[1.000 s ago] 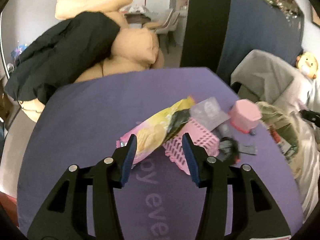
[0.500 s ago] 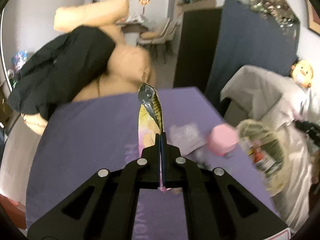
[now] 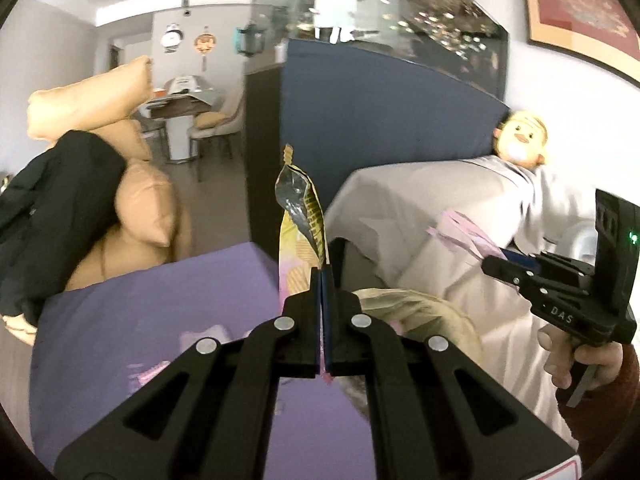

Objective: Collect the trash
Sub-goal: 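Release the snack wrapper into the bin with the left while the right drops the pink strip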

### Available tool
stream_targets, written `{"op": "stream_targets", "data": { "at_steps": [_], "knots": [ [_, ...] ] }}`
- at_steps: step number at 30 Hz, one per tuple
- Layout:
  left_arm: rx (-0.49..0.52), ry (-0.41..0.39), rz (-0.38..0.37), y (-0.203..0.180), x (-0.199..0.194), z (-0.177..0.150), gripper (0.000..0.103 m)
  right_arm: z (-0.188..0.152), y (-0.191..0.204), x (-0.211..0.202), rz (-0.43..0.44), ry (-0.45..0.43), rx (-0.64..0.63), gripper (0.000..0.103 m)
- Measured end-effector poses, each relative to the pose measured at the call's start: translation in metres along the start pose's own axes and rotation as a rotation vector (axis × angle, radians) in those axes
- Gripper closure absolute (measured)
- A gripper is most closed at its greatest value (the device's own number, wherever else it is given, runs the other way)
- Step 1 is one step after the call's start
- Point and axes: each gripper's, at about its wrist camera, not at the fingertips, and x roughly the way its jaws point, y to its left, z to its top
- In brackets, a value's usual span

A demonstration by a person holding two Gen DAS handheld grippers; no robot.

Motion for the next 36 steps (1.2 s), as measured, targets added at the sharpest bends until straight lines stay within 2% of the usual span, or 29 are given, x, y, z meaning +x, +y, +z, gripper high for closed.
{"op": "stream_targets", "data": {
  "at_steps": [7,13,18,21,28,36],
  "knots": [
    [0.004,0.080,-0.082,-0.032,0.036,-0.007,0.102,-0.008,-0.028,-0.009,-0.032,-0.010,0.040,0.082],
    [-0.044,0.220,-0.183,-0.053,0.091,-0.035,0.102,-0.018,-0.049,-0.007,-0.054,0.009,0.070,0.082],
    [-0.057,0.288,-0.221,-0.069,0.120,-0.055,0.100,-0.026,-0.060,-0.001,-0.066,0.032,0.100,0.082],
    [-0.078,0.294,-0.209,-0.068,0.127,-0.061,0.075,-0.031,-0.059,0.004,-0.063,0.051,0.105,0.082],
    [-0.143,0.279,-0.132,-0.038,0.112,-0.065,0.069,-0.040,-0.043,0.032,-0.036,0.115,0.092,0.082],
    [-0.191,0.245,-0.004,0.010,0.064,-0.081,0.065,-0.052,-0.023,0.075,-0.013,0.208,0.072,0.082]
  ]
}}
